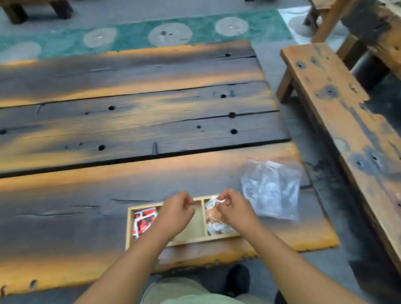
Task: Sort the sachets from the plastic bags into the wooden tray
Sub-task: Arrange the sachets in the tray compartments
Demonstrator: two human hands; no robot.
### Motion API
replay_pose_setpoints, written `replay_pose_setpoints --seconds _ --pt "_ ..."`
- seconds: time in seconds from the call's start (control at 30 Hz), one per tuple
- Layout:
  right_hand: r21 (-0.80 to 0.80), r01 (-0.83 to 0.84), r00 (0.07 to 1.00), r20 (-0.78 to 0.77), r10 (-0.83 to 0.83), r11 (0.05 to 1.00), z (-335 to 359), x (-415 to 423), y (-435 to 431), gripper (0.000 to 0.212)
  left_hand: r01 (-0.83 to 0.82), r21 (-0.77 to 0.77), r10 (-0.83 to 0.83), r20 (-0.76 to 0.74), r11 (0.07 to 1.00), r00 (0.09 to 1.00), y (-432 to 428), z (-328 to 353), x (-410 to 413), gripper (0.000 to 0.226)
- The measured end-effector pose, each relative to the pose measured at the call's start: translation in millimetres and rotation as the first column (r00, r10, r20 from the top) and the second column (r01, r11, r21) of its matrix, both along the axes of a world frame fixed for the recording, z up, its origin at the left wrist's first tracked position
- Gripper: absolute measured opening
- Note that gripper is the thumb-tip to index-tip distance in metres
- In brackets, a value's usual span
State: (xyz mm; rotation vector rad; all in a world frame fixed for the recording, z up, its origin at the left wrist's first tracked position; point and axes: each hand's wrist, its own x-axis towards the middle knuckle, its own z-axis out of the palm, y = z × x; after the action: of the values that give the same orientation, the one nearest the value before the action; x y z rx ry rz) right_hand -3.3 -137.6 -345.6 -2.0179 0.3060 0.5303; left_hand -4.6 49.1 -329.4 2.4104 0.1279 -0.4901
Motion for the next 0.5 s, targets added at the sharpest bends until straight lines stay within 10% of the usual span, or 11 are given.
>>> replay_pose_setpoints --seconds 0.5 --pt "-0.125 0.418 0.898 -0.088 -0.430 0.900 -21 -6 -181 0.009 0.084 0.009 -0.083 -0.085 0.996 0.993 -153 -13 57 0.057"
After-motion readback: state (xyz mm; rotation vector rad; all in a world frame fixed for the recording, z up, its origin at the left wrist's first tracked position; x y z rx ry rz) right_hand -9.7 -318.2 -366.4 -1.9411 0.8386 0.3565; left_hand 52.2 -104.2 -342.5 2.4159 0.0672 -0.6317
